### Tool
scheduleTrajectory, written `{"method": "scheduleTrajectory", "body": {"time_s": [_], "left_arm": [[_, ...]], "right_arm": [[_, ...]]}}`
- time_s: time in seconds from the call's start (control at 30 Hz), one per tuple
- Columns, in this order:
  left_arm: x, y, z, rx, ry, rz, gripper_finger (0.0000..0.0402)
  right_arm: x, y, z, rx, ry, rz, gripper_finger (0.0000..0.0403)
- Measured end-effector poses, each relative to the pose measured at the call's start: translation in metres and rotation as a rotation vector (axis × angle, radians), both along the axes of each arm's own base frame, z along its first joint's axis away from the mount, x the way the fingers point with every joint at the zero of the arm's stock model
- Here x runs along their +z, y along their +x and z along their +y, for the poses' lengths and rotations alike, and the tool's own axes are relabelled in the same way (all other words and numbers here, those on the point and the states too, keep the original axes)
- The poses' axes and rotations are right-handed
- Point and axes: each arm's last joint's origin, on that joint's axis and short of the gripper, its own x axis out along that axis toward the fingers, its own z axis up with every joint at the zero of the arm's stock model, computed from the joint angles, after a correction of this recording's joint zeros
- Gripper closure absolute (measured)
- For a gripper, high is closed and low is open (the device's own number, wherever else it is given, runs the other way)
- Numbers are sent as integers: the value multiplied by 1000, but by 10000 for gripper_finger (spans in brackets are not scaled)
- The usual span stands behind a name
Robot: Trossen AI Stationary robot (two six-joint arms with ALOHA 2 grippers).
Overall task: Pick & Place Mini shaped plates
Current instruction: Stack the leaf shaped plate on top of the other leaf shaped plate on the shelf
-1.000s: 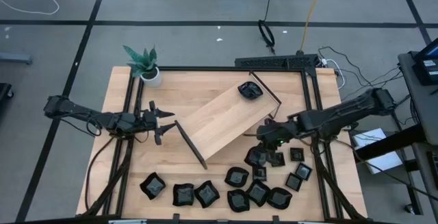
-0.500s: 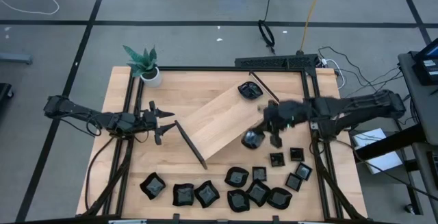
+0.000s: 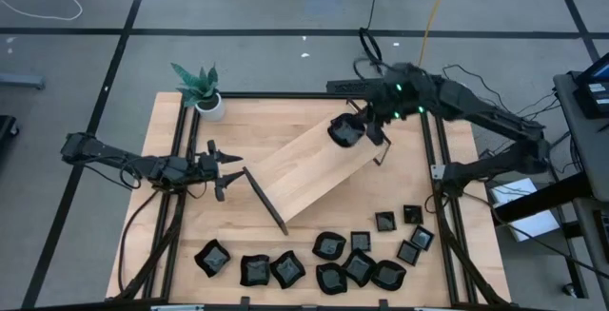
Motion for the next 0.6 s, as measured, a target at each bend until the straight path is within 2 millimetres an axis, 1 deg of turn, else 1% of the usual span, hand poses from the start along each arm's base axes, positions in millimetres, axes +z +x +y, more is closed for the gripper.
{"method": "scheduleTrajectory", "body": {"time_s": [0.07, 0.17, 0.3, 0.4, 0.6], "left_arm": [[0, 0, 0, 0, 0, 0, 192], [0, 0, 0, 0, 0, 0, 192], [0, 0, 0, 0, 0, 0, 192], [0, 0, 0, 0, -1, 0, 192], [0, 0, 0, 0, -5, 0, 192]], "right_arm": [[-5, 4, -16, -33, 29, 33, 403], [-20, 10, -35, -44, 99, 85, 403], [-39, 15, -52, -47, 138, 174, 403], [-49, 18, -60, -59, 157, 210, 403], [-56, 21, -63, -59, 145, 253, 403]]}}
